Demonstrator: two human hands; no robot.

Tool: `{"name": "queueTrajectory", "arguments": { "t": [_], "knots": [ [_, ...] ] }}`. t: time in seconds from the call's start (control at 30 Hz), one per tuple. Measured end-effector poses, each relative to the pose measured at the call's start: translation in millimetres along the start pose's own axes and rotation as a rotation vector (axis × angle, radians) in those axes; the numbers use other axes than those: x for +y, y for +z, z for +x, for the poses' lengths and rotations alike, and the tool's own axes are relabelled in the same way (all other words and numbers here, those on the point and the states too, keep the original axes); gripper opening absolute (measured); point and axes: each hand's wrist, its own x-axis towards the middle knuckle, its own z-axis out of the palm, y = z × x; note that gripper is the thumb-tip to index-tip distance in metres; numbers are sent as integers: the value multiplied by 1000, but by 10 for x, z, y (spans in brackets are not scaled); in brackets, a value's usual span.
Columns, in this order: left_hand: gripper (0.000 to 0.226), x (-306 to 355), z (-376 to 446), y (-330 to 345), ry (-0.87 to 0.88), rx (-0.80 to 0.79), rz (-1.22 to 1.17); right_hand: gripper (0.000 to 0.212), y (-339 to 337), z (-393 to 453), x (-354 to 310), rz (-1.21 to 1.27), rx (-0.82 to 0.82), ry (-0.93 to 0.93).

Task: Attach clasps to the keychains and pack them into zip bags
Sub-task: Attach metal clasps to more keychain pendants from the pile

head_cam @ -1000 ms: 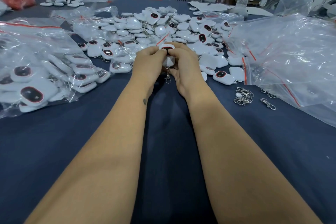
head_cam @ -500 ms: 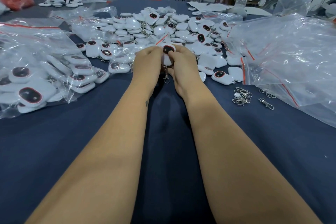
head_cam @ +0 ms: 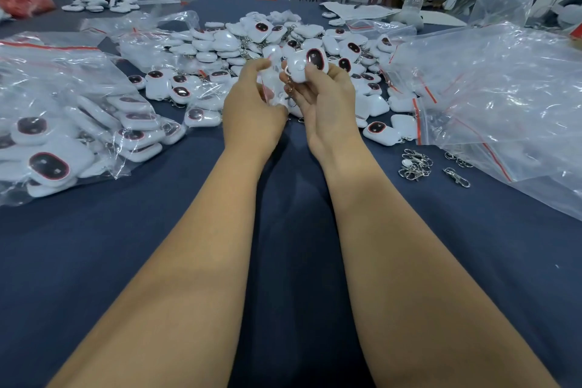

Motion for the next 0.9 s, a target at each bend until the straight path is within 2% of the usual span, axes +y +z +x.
{"name": "queueTrajectory", "arguments": {
  "t": [0.13, 0.23, 0.33, 0.43, 0.53, 0.67, 0.73, 0.8, 0.9],
  "knots": [
    [60, 41, 6, 1, -148, 40, -193, 10, 17, -14, 33, -103, -10, -20],
    [44, 39, 63, -22, -273, 41, -299, 9, -13, 16, 61, -322, 22, -122],
    [30, 34, 77, -25, -260, 65, -363, 9, -14, -14, 94, -577, 18, -195],
    [26, 59, 60, -29, -257, 88, -438, 13, -27, -42, 97, -655, 23, -245],
    [23, 99, 48, -43, -251, 87, -536, 8, -44, -36, 102, -693, 1, -244],
    [20, 133, 32, -64, -187, 102, -529, 10, -49, -26, 125, -877, -24, -255],
    [21, 131, 29, -72, -146, 83, -484, 17, -42, -24, 130, -970, -45, -270],
    [20, 119, 29, -72, -143, 54, -436, 26, -20, -32, 117, -875, -15, -230],
    [16, 74, 55, -69, -190, 74, -402, 26, 10, -45, 45, -531, 20, -133]
  ]
}}
